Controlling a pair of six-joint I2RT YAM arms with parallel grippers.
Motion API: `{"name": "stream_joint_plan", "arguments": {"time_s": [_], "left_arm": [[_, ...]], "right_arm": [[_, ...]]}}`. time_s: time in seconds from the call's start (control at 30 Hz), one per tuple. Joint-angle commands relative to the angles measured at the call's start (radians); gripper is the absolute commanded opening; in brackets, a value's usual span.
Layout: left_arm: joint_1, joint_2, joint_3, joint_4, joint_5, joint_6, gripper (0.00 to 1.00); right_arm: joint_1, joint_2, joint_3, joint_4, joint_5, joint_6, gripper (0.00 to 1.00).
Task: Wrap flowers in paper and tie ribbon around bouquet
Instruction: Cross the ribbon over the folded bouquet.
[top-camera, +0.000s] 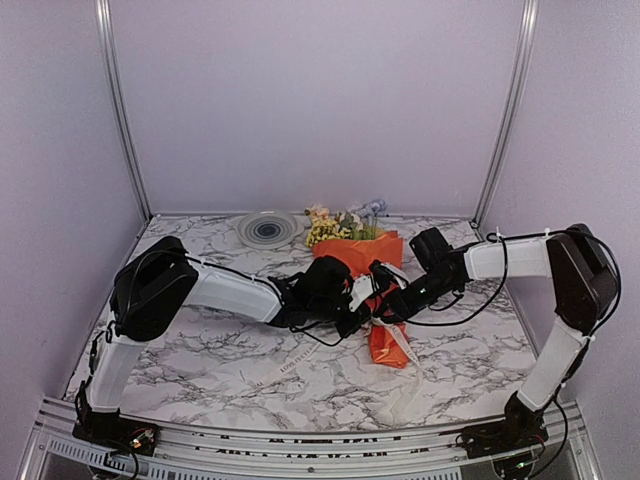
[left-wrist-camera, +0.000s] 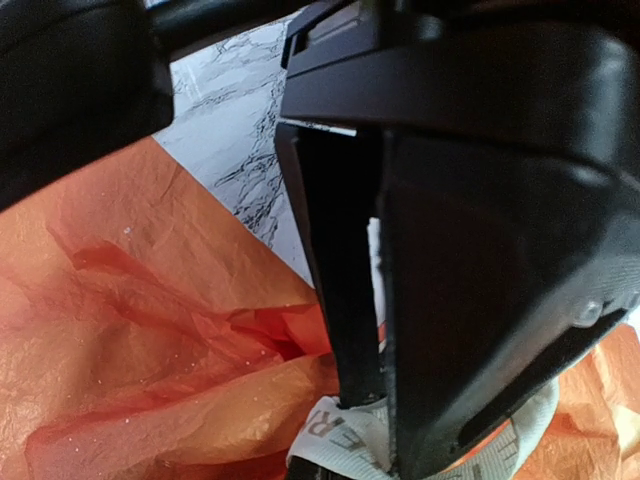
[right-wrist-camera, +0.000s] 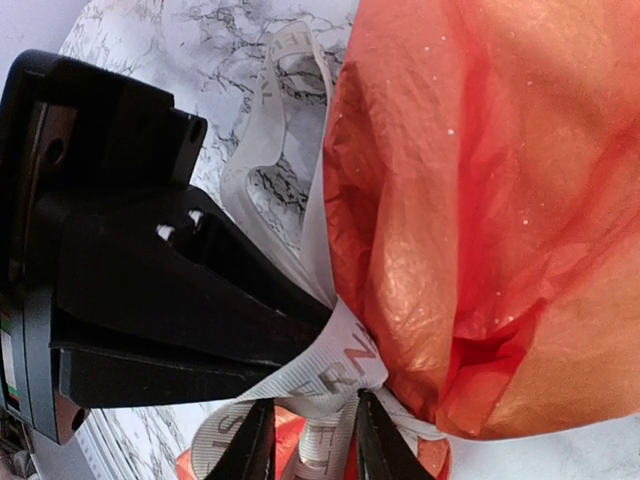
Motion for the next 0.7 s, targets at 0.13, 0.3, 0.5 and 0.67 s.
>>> {"name": "stream_joint_plan", "arguments": {"time_s": [0.13, 0.3, 0.5, 0.67], "left_arm": [[0.017, -0.003, -0.028, 0.073, 0.060, -0.057, 0.00], [0.024, -0.012, -0.046, 0.080, 0.048, -0.059, 0.00], [0.030, -0.021, -0.062, 0.084, 0.034, -0.053, 0.00], [0.032, -0.021, -0.063, 0.088, 0.037, -0.051, 0.00]], "right_arm": [[0.016, -0.001, 0.033, -0.016, 0.030, -0.010, 0.13], [0.016, -0.014, 0.046, -0.021, 0.040, -0.002, 0.01], [0.017, -0.029, 0.056, -0.033, 0.050, 0.005, 0.04], [0.016, -0.051, 0.048, -0.038, 0.036, 0.004, 0.22]]}}
